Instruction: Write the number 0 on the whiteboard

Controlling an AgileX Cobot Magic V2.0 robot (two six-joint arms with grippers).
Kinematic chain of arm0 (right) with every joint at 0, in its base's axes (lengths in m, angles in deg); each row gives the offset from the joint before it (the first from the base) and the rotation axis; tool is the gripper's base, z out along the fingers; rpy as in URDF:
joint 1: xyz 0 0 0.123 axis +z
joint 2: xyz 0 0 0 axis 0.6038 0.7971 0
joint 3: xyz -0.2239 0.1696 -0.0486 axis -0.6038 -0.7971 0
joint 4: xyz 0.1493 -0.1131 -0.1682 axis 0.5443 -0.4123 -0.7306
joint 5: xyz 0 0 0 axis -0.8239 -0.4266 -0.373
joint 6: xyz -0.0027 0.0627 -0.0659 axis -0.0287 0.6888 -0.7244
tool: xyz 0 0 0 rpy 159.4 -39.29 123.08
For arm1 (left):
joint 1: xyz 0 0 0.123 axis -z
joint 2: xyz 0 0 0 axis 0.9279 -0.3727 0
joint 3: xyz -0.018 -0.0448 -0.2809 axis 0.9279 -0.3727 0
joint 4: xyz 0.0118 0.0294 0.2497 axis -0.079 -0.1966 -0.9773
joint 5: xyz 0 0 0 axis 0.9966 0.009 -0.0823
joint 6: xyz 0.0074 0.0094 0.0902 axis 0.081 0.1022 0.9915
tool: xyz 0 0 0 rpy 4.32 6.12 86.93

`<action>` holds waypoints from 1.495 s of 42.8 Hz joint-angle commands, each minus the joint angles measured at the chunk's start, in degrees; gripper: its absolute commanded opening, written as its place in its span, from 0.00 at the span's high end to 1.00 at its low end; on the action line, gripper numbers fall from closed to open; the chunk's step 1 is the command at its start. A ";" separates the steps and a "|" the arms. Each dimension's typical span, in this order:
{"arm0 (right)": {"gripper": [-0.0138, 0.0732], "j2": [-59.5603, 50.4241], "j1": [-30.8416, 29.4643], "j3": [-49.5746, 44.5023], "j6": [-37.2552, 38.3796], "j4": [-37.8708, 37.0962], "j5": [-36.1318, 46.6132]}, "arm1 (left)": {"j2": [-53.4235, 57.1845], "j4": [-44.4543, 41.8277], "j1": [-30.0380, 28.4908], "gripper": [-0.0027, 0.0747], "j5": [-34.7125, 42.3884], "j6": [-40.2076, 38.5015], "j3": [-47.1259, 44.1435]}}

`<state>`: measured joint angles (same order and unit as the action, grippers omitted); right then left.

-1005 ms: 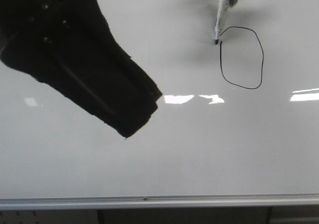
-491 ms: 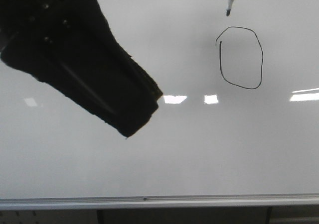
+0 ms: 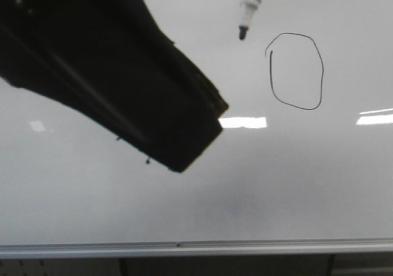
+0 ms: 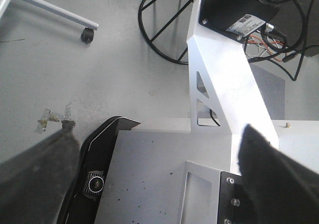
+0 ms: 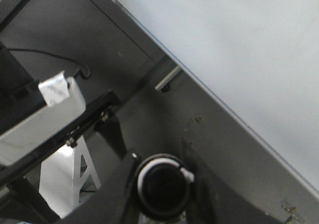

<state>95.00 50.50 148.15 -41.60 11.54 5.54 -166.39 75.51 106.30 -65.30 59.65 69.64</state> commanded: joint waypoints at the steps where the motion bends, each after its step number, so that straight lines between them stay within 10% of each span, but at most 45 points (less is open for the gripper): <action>1: 0.91 -4.60 -0.03 -4.16 -1.50 3.87 -5.34 | 1.78 3.84 0.42 0.08 0.02 -0.15 2.01; 27: 0.91 -6.63 -0.03 -18.10 -14.09 23.35 -5.34 | 1.78 11.20 0.42 0.15 -0.09 3.00 5.82; 43: 0.91 -6.63 -0.03 -18.10 -14.26 23.41 -5.34 | 1.78 12.05 0.42 0.96 0.03 3.26 5.82; 51: 0.90 -6.63 -0.03 -18.10 -14.45 23.93 -4.90 | 1.78 12.05 0.42 0.99 0.03 4.30 5.82; 64: 0.46 -8.02 -0.09 -17.86 -18.98 28.27 -1.82 | 1.78 4.32 0.05 0.99 0.81 3.19 5.82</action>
<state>89.45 50.50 128.74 -58.67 32.29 6.02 -166.51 79.85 106.30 -63.32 62.46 73.71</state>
